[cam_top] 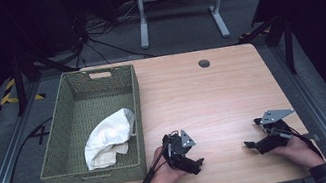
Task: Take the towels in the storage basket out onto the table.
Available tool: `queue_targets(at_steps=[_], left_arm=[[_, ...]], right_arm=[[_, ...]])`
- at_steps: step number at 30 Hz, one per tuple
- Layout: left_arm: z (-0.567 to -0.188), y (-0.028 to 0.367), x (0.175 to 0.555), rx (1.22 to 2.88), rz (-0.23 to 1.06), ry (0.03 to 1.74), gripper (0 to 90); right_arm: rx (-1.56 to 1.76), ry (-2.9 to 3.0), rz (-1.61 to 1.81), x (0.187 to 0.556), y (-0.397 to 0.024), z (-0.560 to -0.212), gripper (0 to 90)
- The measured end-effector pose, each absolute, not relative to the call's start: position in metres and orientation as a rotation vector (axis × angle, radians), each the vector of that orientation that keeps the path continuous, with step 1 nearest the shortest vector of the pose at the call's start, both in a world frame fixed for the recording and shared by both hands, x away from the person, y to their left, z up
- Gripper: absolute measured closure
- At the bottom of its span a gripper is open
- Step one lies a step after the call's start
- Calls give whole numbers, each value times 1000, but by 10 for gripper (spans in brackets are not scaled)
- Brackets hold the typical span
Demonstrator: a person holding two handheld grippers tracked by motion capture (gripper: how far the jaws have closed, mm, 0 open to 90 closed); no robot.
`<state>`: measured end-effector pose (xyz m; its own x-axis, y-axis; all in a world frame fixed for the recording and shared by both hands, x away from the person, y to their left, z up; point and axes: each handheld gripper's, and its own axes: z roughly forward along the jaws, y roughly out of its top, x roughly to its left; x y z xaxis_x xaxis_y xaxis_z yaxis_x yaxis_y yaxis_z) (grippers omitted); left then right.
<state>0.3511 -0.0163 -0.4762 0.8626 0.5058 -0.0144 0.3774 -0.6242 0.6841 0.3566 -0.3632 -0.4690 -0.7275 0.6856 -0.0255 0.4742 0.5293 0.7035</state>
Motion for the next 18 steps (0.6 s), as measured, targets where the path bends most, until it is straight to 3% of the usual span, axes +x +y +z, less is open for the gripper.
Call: queue_targets(at_steps=[18], left_arm=[[-468, -15, 355, 2364, 174, 647, 0]], right_arm=[[964, 2474, 1004, 356, -364, -469, 0]])
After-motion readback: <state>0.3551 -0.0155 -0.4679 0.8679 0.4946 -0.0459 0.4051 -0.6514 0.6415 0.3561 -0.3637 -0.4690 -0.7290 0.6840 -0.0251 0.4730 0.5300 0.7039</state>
